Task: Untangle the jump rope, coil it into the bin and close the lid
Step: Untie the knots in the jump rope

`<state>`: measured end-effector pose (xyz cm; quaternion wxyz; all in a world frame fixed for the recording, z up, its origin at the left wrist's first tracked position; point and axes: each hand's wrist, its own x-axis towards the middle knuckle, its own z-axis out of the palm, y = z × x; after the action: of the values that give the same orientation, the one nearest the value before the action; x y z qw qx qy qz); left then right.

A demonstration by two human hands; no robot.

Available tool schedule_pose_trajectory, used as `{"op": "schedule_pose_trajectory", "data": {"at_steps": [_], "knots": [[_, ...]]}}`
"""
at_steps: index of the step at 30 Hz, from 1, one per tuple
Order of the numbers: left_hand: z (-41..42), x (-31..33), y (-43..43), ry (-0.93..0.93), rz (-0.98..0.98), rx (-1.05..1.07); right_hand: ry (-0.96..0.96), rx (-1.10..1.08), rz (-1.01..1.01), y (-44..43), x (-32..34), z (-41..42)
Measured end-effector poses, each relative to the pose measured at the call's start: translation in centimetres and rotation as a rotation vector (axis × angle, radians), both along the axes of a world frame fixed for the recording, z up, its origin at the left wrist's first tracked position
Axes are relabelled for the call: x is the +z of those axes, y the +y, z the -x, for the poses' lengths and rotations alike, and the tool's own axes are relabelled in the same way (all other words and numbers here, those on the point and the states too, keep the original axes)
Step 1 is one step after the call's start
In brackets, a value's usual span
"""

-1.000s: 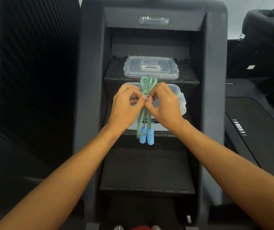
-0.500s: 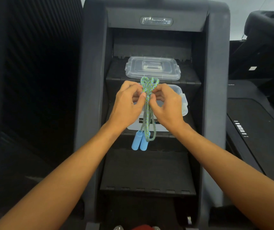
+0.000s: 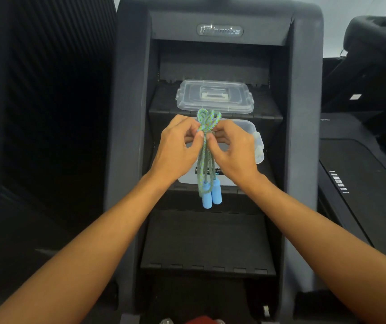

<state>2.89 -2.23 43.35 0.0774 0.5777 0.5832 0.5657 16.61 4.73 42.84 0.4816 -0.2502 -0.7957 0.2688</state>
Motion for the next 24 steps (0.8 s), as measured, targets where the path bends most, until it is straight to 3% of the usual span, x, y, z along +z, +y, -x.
{"op": "schedule_pose_trajectory", "data": {"at_steps": [2, 8, 13, 20, 24], "knots": [[0.17, -0.07, -0.09, -0.012, 0.005, -0.018, 0.000, 0.006, 0.026, 0.31, -0.10, -0.09], [0.45, 0.03, 0.34, -0.089, 0.011, -0.008, 0.177, 0.070, 0.436, 0.46, -0.64, 0.25], [0.11, -0.27, 0.16, -0.013, -0.004, 0.011, 0.071, 0.085, 0.324, 0.79, -0.25, 0.03], [0.04, -0.05, -0.04, -0.094, 0.005, -0.010, 0.233, 0.205, 0.578, 0.66, -0.71, -0.22], [-0.01, -0.21, -0.16, -0.099, -0.010, 0.022, 0.183, 0.179, 0.477, 0.45, -0.19, -0.26]]}}
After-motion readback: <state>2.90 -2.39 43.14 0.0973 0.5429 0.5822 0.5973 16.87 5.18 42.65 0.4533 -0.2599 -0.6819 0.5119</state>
